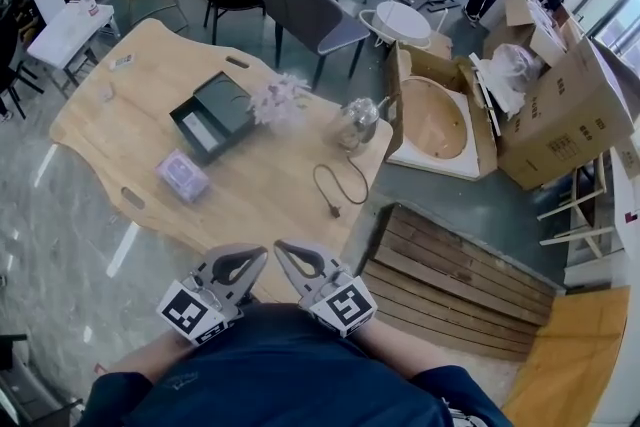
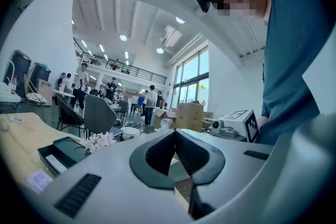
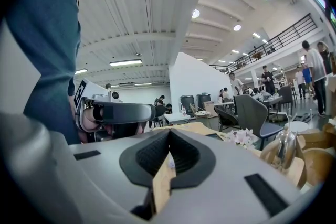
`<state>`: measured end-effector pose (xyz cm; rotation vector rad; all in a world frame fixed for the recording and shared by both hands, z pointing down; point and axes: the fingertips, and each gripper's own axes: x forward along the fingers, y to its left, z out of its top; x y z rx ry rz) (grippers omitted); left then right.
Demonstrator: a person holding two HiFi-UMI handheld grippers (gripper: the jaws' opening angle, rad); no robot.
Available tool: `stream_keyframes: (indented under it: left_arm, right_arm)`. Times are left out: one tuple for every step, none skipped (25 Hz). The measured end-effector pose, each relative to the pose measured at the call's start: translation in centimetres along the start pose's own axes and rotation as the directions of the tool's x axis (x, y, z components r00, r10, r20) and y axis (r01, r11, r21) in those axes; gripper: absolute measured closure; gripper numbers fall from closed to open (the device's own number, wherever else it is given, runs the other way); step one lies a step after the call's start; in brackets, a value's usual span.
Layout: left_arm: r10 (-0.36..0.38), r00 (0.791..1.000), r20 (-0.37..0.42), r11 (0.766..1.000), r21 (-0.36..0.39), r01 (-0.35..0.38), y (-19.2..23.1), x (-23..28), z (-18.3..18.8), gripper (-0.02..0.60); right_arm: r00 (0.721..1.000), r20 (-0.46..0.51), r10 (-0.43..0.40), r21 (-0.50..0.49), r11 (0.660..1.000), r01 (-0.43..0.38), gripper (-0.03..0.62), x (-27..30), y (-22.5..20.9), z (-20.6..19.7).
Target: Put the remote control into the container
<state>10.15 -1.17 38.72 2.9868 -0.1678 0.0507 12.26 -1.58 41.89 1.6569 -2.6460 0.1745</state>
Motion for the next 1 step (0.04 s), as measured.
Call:
stream_keyframes:
  left_arm:
    - [0.001,1.0,0.0,1.0,0.0,-0.001,-0.03,-0.05,0.02,0.551]
  right_arm:
    - [1.0,0.0,0.0,0.002,1.0,0.0,0.576,-0.03,0.04,0.01]
